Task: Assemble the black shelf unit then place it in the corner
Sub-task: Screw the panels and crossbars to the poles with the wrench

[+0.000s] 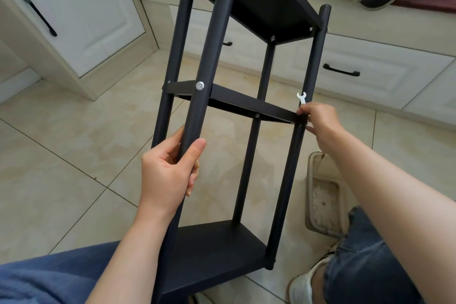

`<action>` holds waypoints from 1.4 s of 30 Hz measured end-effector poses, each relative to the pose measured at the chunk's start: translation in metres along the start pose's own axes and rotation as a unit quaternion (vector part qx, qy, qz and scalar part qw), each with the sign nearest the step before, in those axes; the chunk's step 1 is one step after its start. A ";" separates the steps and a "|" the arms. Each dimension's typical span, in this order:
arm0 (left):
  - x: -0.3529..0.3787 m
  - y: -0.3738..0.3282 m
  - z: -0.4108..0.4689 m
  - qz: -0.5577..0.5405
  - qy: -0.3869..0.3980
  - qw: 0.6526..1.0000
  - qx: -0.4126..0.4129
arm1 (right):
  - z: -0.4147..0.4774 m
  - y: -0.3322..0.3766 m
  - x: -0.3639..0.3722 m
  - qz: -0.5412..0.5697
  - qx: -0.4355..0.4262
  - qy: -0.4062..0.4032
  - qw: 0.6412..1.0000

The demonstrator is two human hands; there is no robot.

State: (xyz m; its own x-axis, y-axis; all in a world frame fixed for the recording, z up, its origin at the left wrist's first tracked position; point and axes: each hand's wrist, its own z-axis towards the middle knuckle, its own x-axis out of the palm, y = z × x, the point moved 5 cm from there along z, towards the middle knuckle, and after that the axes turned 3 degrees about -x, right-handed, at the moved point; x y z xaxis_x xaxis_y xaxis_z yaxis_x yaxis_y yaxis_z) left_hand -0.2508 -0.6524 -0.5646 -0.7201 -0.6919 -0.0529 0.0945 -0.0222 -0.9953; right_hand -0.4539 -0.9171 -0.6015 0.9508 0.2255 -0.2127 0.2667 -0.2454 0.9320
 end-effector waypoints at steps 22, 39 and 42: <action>-0.042 0.020 0.021 0.159 -0.170 0.971 0.048 | -0.032 0.083 -0.013 0.076 -0.160 0.186 0.966; -0.037 0.047 0.028 0.159 -0.146 0.973 -0.075 | -0.105 0.156 0.025 0.239 -0.202 0.302 0.900; -0.025 0.048 0.025 0.223 -0.133 0.961 -0.094 | -0.112 0.159 0.032 0.231 -0.207 0.311 0.898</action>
State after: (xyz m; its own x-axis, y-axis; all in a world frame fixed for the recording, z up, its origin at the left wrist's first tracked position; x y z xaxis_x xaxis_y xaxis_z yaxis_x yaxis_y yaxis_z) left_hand -0.2108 -0.6541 -0.6087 -0.4332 -0.7626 -0.4804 0.2087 0.4336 -0.8766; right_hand -0.3985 -0.8429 -0.4273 0.6379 0.7053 0.3094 -0.3377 -0.1049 0.9354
